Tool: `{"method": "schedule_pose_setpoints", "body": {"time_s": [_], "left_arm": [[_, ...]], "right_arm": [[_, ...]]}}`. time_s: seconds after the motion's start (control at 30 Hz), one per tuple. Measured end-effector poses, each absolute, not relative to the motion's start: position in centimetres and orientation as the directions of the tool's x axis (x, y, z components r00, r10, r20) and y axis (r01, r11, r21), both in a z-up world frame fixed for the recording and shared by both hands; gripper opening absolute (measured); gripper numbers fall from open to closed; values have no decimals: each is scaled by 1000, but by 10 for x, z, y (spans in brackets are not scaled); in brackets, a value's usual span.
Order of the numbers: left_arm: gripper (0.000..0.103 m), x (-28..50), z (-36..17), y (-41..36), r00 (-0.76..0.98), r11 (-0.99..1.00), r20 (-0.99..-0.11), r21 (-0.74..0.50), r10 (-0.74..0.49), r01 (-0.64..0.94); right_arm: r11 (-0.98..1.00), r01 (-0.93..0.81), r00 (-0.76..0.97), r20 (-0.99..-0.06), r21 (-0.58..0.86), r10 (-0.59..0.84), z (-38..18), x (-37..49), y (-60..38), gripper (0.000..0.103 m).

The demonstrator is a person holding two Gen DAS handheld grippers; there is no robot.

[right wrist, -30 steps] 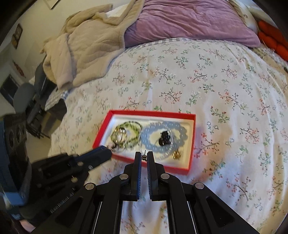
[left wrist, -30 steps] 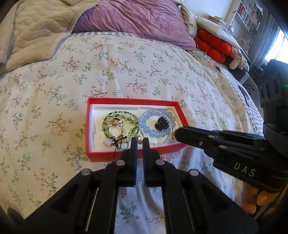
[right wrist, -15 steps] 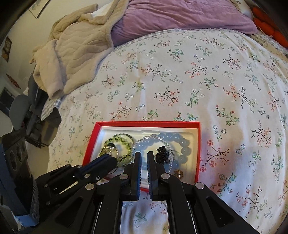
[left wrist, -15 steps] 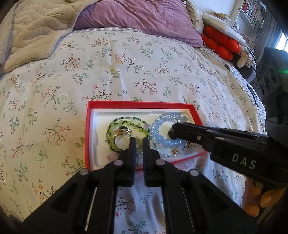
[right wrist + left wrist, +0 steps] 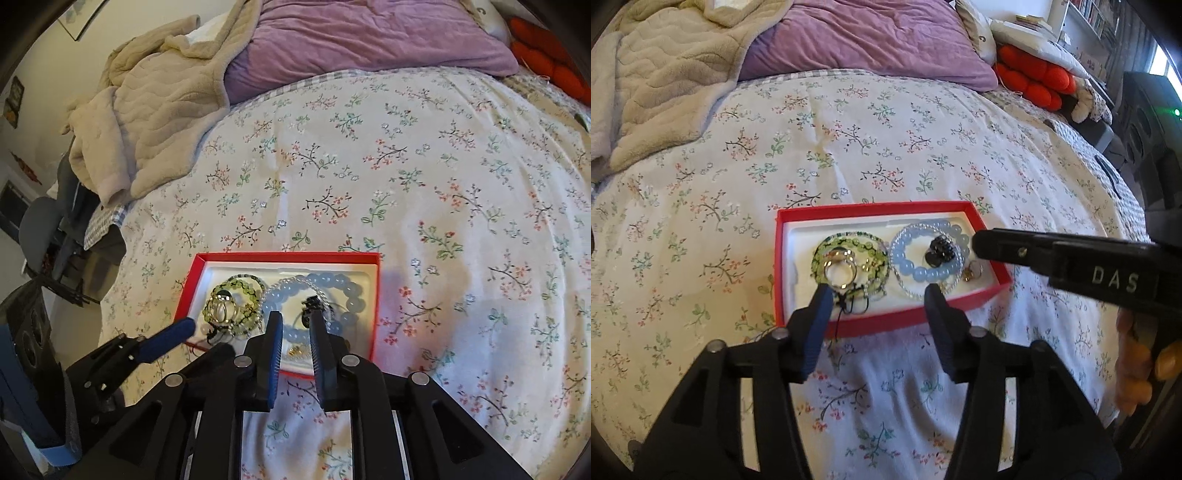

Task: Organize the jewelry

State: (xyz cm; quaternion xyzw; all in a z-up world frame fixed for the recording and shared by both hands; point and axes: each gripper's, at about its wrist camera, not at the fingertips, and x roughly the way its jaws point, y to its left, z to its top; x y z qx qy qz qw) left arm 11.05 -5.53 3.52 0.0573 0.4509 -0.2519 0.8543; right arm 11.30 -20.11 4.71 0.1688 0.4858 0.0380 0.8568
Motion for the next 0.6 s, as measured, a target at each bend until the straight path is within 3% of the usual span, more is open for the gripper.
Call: {"method": "schedule_pose_setpoints", "body": {"time_s": [0.33, 0.6], "left_arm": [[80, 80, 40, -41, 484, 891, -815, -81, -318, 448], [87, 58, 33, -21, 483, 929, -847, -33, -222, 368]], "right_arm": [[961, 83, 508, -841, 262, 186, 51, 76, -207, 16], [978, 79, 466, -875, 191, 133, 44, 47, -205, 17]]}}
